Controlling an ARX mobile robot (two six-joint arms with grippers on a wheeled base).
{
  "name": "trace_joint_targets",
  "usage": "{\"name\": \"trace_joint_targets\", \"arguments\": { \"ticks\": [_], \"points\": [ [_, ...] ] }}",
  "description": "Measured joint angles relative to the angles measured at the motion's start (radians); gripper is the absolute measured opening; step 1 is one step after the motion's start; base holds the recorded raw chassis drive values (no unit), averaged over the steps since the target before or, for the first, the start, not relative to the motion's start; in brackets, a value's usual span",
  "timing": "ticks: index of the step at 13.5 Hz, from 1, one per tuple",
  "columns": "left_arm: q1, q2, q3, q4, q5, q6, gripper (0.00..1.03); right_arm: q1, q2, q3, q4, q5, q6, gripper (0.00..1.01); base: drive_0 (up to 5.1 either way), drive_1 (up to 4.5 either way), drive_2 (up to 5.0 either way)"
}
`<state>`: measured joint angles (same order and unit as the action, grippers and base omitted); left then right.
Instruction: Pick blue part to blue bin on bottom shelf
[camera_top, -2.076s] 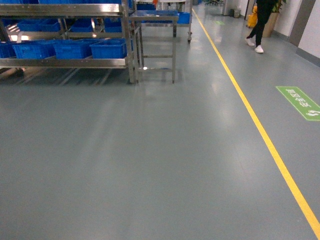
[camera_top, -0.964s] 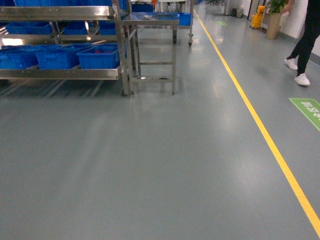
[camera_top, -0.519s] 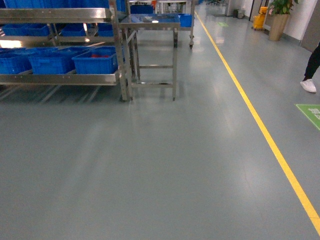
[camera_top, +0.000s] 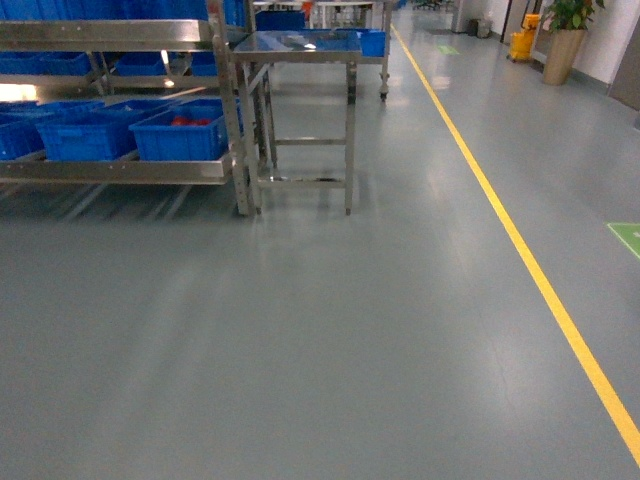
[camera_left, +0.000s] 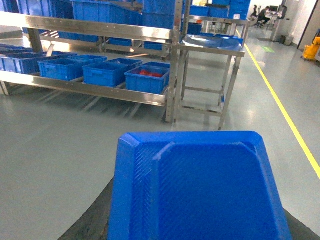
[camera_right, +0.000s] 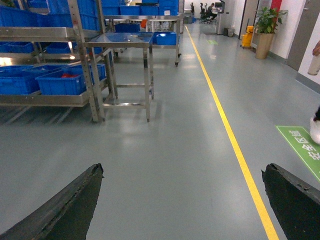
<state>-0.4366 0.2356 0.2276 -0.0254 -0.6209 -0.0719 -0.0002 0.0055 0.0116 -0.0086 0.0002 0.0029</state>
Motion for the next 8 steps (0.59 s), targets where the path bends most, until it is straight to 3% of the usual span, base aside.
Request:
{"name": "trace_joint_targets", "arguments": {
  "ticks": [8],
  "points": [
    [0.0, 0.0, 0.0, 0.0, 0.0, 0.0, 0.43, 0.0, 0.0, 0.0, 0.008, 0.0, 0.0, 0.98, 0.0, 4.2, -4.2]
  ]
}}
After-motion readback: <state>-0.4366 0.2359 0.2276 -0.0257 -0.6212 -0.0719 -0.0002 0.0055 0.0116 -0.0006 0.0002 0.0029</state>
